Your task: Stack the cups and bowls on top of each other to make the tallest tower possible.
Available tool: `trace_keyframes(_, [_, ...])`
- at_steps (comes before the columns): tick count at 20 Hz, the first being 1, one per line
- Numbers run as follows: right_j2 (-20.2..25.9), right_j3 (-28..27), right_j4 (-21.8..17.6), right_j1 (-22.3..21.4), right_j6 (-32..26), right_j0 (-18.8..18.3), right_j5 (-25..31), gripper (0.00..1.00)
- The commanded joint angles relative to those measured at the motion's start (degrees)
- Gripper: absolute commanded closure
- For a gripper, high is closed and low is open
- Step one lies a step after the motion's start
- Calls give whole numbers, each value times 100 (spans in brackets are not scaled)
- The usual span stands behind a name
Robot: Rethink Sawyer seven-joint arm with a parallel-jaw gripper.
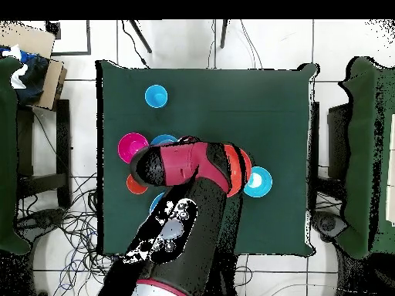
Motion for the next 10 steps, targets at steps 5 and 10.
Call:
trace_keyframes(5, [59,-250,367,408,1033,179,-442,100])
trace_keyframes(10, [28,-284,435,467,943,158,-542,100])
